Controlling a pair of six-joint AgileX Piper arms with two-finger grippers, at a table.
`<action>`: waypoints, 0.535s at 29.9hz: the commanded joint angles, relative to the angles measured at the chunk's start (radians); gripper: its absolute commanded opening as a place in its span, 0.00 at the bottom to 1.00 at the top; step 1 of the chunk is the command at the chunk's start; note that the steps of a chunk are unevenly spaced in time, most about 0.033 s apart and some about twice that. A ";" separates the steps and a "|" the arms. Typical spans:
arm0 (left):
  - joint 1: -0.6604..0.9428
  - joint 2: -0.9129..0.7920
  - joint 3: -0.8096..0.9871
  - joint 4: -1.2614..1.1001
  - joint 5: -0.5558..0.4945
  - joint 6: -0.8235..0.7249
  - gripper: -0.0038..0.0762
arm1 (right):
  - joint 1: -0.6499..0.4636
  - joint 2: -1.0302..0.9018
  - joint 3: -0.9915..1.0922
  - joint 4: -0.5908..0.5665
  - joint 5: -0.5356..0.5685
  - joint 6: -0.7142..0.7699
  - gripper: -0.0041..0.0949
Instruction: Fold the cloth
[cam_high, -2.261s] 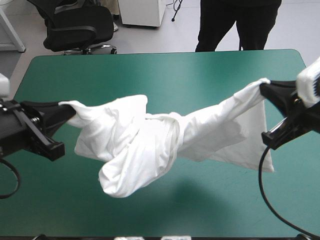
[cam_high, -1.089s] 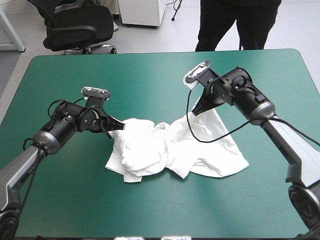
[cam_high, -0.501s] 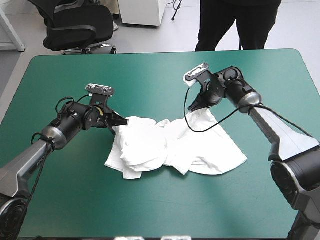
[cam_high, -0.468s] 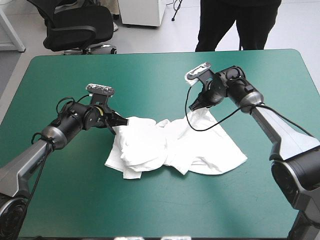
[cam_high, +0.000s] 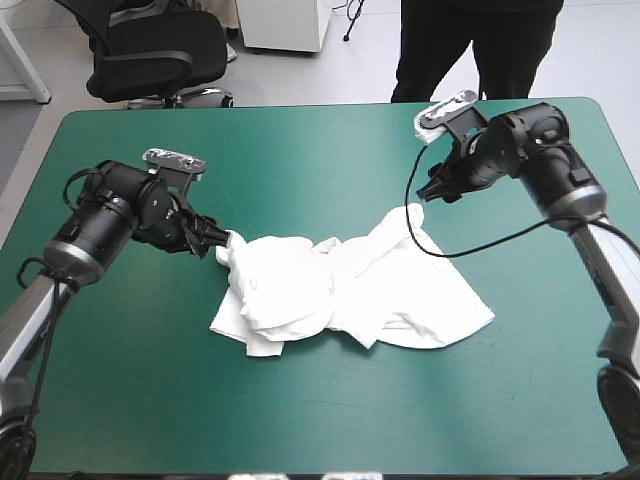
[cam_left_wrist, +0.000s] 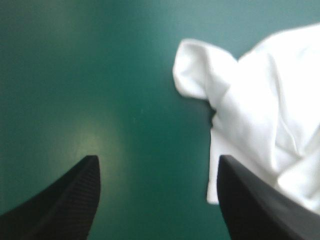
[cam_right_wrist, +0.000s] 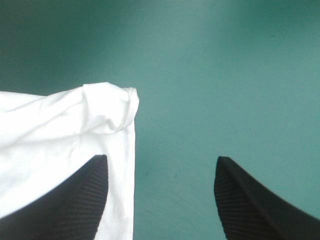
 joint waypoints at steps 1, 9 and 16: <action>-0.004 -0.089 -0.028 -0.056 0.148 0.024 0.66 | -0.009 -0.122 -0.033 0.000 0.010 -0.011 0.63; -0.004 -0.216 0.095 -0.163 0.145 0.042 0.66 | -0.009 -0.291 0.037 -0.035 0.066 0.015 0.63; -0.004 -0.203 0.253 -0.167 0.015 0.042 0.66 | -0.009 -0.385 0.179 -0.075 0.094 0.074 0.63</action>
